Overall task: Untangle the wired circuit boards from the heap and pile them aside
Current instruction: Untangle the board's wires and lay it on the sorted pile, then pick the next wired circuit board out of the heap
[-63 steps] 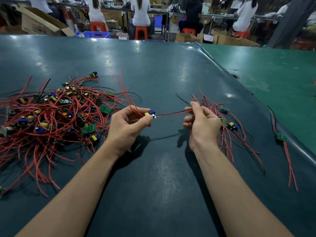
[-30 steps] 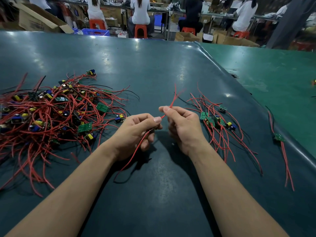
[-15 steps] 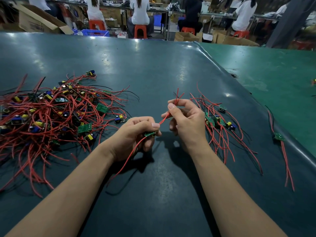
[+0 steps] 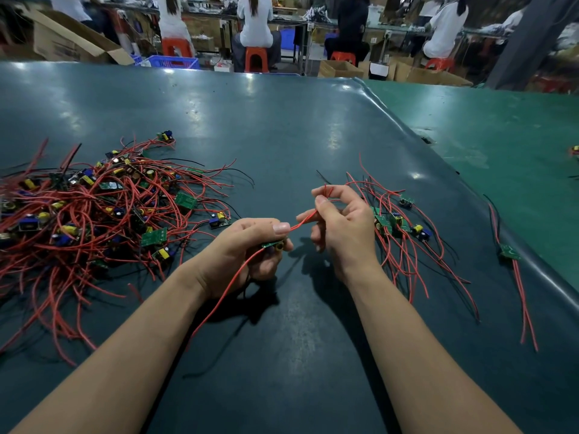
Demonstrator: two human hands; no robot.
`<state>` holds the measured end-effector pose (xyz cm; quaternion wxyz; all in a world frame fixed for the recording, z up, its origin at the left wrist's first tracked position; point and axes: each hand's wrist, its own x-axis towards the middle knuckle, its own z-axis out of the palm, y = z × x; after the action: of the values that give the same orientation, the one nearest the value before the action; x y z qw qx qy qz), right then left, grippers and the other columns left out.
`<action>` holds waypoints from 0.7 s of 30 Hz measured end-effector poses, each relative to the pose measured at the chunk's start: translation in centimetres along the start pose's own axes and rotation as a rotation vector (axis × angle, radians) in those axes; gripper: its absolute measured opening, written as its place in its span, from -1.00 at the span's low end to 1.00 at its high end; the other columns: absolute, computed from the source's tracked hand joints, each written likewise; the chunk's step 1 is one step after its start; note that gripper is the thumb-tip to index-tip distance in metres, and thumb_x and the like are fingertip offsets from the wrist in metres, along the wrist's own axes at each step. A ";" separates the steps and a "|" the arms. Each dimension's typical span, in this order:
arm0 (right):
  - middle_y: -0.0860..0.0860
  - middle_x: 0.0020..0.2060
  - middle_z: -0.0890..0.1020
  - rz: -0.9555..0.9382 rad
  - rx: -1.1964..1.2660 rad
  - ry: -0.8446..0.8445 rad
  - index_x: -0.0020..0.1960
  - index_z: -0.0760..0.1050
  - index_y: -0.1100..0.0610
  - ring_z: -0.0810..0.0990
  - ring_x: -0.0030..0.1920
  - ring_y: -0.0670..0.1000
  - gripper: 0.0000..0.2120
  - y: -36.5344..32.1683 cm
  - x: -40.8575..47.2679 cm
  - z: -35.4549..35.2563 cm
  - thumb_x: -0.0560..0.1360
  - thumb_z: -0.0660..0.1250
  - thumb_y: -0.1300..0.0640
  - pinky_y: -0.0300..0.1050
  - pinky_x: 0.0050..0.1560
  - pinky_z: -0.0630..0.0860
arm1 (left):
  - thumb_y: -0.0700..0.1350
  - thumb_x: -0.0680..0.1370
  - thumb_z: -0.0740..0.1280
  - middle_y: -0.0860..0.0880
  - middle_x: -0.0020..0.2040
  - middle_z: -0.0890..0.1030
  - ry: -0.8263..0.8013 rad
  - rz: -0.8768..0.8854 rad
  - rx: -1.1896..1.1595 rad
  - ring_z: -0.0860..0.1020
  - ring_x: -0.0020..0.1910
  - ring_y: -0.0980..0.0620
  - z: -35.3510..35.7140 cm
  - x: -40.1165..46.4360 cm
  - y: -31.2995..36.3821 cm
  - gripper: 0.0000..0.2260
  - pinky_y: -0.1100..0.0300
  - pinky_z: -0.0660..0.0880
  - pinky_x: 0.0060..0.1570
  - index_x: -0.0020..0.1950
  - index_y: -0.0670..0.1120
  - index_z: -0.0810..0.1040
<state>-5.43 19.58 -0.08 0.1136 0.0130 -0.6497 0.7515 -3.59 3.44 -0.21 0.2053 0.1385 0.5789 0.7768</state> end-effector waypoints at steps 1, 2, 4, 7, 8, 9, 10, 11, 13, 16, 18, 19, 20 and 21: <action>0.11 -0.38 0.68 0.010 0.019 0.000 0.02 0.46 0.13 0.41 -0.64 -0.05 -0.94 0.0 0.0 0.0 0.63 0.22 0.24 -0.29 -0.63 0.29 | 0.01 0.35 0.42 -0.05 -0.57 0.33 0.032 -0.005 -0.010 0.26 -0.63 0.10 0.0 0.0 0.0 -0.77 0.24 0.04 -0.49 -0.33 -0.16 0.57; 0.11 -0.37 0.68 0.043 0.049 -0.008 0.07 0.45 0.13 0.43 -0.64 -0.04 -0.95 -0.1 0.1 0.0 0.64 0.23 0.18 -0.29 -0.63 0.30 | -0.01 0.38 0.44 -0.05 -0.57 0.33 0.077 -0.006 -0.030 0.25 -0.64 0.11 0.0 0.1 0.1 -0.78 0.29 0.07 -0.51 -0.33 -0.15 0.59; 0.10 -0.40 0.66 0.163 0.084 -0.039 0.12 0.43 0.12 0.44 -0.63 -0.03 -0.79 -0.3 0.0 0.1 0.63 0.24 -0.02 -0.31 -0.63 0.29 | -0.01 0.42 0.44 -0.04 -0.57 0.33 0.178 0.021 -0.089 0.20 -0.66 0.13 0.1 0.3 0.2 -0.80 0.36 0.12 -0.57 -0.33 -0.11 0.62; 0.03 -0.55 0.53 0.261 -0.067 -0.172 -0.08 0.56 0.12 0.37 -0.63 -0.06 -0.59 -0.6 -0.6 0.2 0.53 0.27 -0.24 -0.34 -0.61 0.21 | 0.02 0.48 0.34 -0.01 -0.57 0.29 0.303 0.085 -0.127 0.16 -0.67 0.12 0.2 0.6 0.2 -0.77 0.33 0.10 -0.54 -0.25 -0.09 0.66; 0.01 -0.57 0.49 0.268 -0.117 -0.243 -0.20 0.60 0.10 0.34 -0.63 -0.08 -0.56 -0.7 -0.9 0.2 0.46 0.30 -0.28 -0.34 -0.61 0.19 | 0.02 0.50 0.33 -0.01 -0.57 0.27 0.321 0.101 -0.114 0.16 -0.66 0.12 0.3 0.6 0.1 -0.77 0.31 0.09 -0.53 -0.21 -0.09 0.68; 0.01 -0.57 0.46 0.271 -0.149 -0.315 -0.29 0.60 0.10 0.32 -0.63 -0.08 -0.55 -0.8 -1.3 0.3 0.39 0.34 -0.30 -0.34 -0.62 0.17 | 0.03 0.51 0.32 -0.01 -0.56 0.27 0.325 0.110 -0.088 0.17 -0.64 0.12 0.4 0.7 0.0 -0.76 0.30 0.08 -0.53 -0.17 -0.09 0.70; 0.01 -0.56 0.44 0.270 -0.161 -0.378 -0.32 0.60 0.09 0.31 -0.62 -0.09 -0.57 -0.8 -1.5 0.4 0.35 0.37 -0.29 -0.33 -0.62 0.17 | 0.04 0.51 0.32 -0.02 -0.54 0.27 0.321 0.110 -0.049 0.18 -0.63 0.12 0.5 0.6 -0.1 -0.74 0.31 0.08 -0.53 -0.11 -0.10 0.71; 0.01 -0.55 0.42 0.269 -0.156 -0.424 -0.32 0.60 0.09 0.30 -0.61 -0.10 -0.61 -0.8 -1.7 0.3 0.36 0.39 -0.24 -0.33 -0.61 0.17 | 0.06 0.51 0.31 -0.03 -0.54 0.27 0.313 0.107 -0.011 0.19 -0.62 0.12 0.5 0.6 -0.2 -0.72 0.32 0.08 -0.54 -0.07 -0.10 0.71; 0.01 -0.54 0.42 0.279 -0.131 -0.474 -0.27 0.61 0.08 0.29 -0.60 -0.11 -0.71 -1.0 -1.7 0.2 0.49 0.39 -0.11 -0.33 -0.61 0.16 | 0.06 0.53 0.28 -0.01 -0.55 0.30 0.290 0.111 0.030 0.21 -0.61 0.13 0.6 0.5 -0.3 -0.69 0.32 0.07 -0.53 -0.01 -0.11 0.71; -0.01 -0.53 0.44 0.317 -0.084 -0.482 -0.25 0.57 0.08 0.31 -0.60 -0.10 -0.76 -1.0 -1.7 0.2 0.57 0.33 0.05 -0.33 -0.60 0.15 | 0.05 0.54 0.27 0.02 -0.55 0.36 0.244 0.130 0.032 0.24 -0.63 0.15 0.5 0.5 -0.4 -0.69 0.30 0.05 -0.54 -0.01 -0.17 0.66; -0.03 -0.55 0.43 0.292 -0.047 -0.377 -0.31 0.57 0.09 0.29 -0.60 -0.12 -0.72 -0.8 -1.5 0.5 0.57 0.31 0.11 -0.35 -0.60 0.15 | 0.07 0.53 0.30 -0.01 -0.51 0.44 0.191 0.134 0.002 0.31 -0.62 0.14 0.4 0.5 -0.4 -0.70 0.35 0.14 -0.60 -0.05 -0.17 0.62; -0.04 -0.56 0.42 0.264 -0.024 -0.293 -0.32 0.57 0.10 0.28 -0.61 -0.12 -0.71 -0.8 -1.3 0.5 0.57 0.31 0.14 -0.35 -0.59 0.15 | 0.09 0.52 0.33 -0.05 -0.47 0.50 0.167 0.125 -0.004 0.38 -0.60 0.11 0.4 0.4 -0.3 -0.69 0.35 0.23 -0.61 -0.03 -0.16 0.60; -0.04 -0.57 0.42 0.233 0.008 -0.209 -0.32 0.57 0.11 0.27 -0.61 -0.12 -0.73 -0.8 -0.9 0.4 0.56 0.31 0.16 -0.35 -0.59 0.15 | 0.10 0.50 0.35 -0.08 -0.43 0.55 0.155 0.117 0.007 0.43 -0.58 0.08 0.4 0.4 -0.3 -0.69 0.34 0.30 -0.59 0.02 -0.14 0.60; -0.04 -0.57 0.42 0.207 0.042 -0.135 -0.29 0.57 0.12 0.28 -0.61 -0.11 -0.75 -0.8 -0.6 0.2 0.56 0.30 0.18 -0.35 -0.58 0.15 | 0.08 0.48 0.37 -0.11 -0.42 0.56 0.158 0.117 0.031 0.45 -0.58 0.05 0.3 0.4 -0.4 -0.70 0.33 0.32 -0.58 0.05 -0.11 0.63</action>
<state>-4.71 19.36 0.65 -0.0089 -0.0011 -0.6380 0.7700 -3.72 4.00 -0.45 0.1111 0.1135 0.5962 0.7870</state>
